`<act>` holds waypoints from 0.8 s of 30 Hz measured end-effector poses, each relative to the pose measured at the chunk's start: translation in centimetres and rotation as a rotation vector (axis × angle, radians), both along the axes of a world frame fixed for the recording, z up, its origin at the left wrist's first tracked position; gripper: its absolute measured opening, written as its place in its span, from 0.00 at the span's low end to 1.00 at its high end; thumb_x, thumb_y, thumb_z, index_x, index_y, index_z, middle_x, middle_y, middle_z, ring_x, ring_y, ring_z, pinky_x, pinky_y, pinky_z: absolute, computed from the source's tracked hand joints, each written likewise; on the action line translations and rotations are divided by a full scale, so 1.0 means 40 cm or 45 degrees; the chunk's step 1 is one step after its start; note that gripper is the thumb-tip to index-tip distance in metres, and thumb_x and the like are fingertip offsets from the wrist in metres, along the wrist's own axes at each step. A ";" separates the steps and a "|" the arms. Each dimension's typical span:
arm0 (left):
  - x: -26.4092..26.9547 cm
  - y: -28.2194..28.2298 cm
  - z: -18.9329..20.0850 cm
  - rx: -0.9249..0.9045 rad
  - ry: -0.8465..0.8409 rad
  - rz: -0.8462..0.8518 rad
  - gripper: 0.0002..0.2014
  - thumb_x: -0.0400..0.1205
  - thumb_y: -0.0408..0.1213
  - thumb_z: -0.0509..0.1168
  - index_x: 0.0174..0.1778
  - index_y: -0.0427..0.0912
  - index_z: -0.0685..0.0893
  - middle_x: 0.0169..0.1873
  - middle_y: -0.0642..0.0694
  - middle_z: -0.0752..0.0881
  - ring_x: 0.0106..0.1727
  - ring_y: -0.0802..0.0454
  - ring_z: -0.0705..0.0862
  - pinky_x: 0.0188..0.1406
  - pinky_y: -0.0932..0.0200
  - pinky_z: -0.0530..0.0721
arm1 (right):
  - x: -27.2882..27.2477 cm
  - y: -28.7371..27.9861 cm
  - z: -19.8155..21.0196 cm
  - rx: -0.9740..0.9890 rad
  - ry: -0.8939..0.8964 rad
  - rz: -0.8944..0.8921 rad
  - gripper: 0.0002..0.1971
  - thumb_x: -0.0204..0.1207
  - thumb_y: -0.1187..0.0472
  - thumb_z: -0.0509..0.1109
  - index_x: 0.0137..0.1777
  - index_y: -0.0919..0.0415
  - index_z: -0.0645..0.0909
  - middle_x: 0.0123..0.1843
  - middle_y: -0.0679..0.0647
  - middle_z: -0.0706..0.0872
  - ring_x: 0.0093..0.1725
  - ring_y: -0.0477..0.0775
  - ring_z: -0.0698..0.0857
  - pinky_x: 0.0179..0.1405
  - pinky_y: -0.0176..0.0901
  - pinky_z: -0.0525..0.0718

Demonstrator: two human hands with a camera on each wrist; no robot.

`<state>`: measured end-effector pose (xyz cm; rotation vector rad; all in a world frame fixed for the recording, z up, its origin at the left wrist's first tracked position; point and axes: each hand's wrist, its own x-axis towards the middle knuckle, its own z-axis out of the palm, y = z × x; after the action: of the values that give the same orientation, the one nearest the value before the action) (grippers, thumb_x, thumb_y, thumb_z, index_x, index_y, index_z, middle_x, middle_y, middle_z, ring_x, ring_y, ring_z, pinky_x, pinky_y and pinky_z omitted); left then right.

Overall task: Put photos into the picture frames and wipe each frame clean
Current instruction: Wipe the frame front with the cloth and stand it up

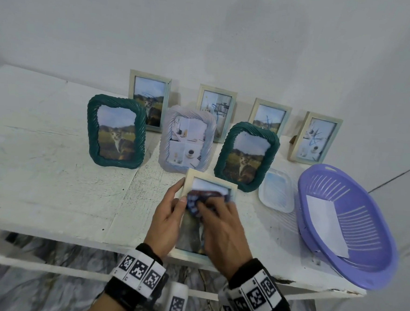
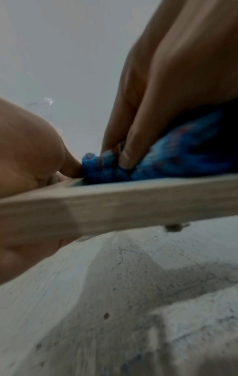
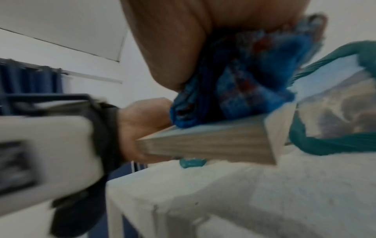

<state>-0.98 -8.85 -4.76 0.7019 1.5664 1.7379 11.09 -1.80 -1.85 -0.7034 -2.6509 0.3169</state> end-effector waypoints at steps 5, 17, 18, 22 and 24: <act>-0.008 -0.011 0.000 -0.017 -0.080 0.052 0.18 0.89 0.34 0.54 0.72 0.55 0.75 0.54 0.48 0.90 0.57 0.53 0.88 0.56 0.61 0.85 | 0.034 -0.001 0.023 0.016 -0.217 0.143 0.22 0.70 0.62 0.56 0.61 0.57 0.84 0.58 0.54 0.81 0.48 0.55 0.75 0.48 0.42 0.81; -0.015 -0.032 0.016 -0.070 0.080 0.060 0.18 0.89 0.34 0.55 0.69 0.62 0.75 0.61 0.62 0.85 0.61 0.68 0.83 0.58 0.72 0.79 | 0.009 0.036 0.021 0.101 -0.275 -0.009 0.24 0.66 0.64 0.57 0.62 0.59 0.83 0.57 0.59 0.80 0.47 0.59 0.75 0.46 0.50 0.83; -0.013 -0.033 0.018 -0.071 0.095 0.051 0.18 0.89 0.33 0.55 0.68 0.62 0.74 0.59 0.65 0.84 0.60 0.71 0.82 0.57 0.75 0.78 | -0.001 0.048 0.025 0.091 -0.270 -0.089 0.26 0.64 0.65 0.56 0.62 0.61 0.83 0.57 0.61 0.80 0.47 0.61 0.76 0.46 0.54 0.83; -0.033 -0.043 0.015 -0.109 0.077 0.106 0.18 0.89 0.36 0.55 0.67 0.66 0.75 0.61 0.57 0.85 0.62 0.63 0.84 0.64 0.60 0.82 | 0.001 -0.024 0.017 0.126 -0.209 -0.040 0.20 0.69 0.63 0.59 0.59 0.60 0.84 0.55 0.59 0.80 0.46 0.60 0.77 0.49 0.49 0.83; -0.049 -0.052 0.006 -0.128 0.064 0.145 0.18 0.89 0.38 0.55 0.67 0.69 0.75 0.64 0.50 0.85 0.64 0.54 0.84 0.67 0.47 0.81 | 0.026 -0.069 0.009 0.089 -0.256 0.073 0.18 0.68 0.63 0.68 0.59 0.56 0.83 0.55 0.56 0.79 0.47 0.57 0.75 0.46 0.47 0.83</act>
<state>-2.94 -10.93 -4.52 0.6221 1.7457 1.7207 12.12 -4.56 -1.51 -0.6693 -2.8613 0.1760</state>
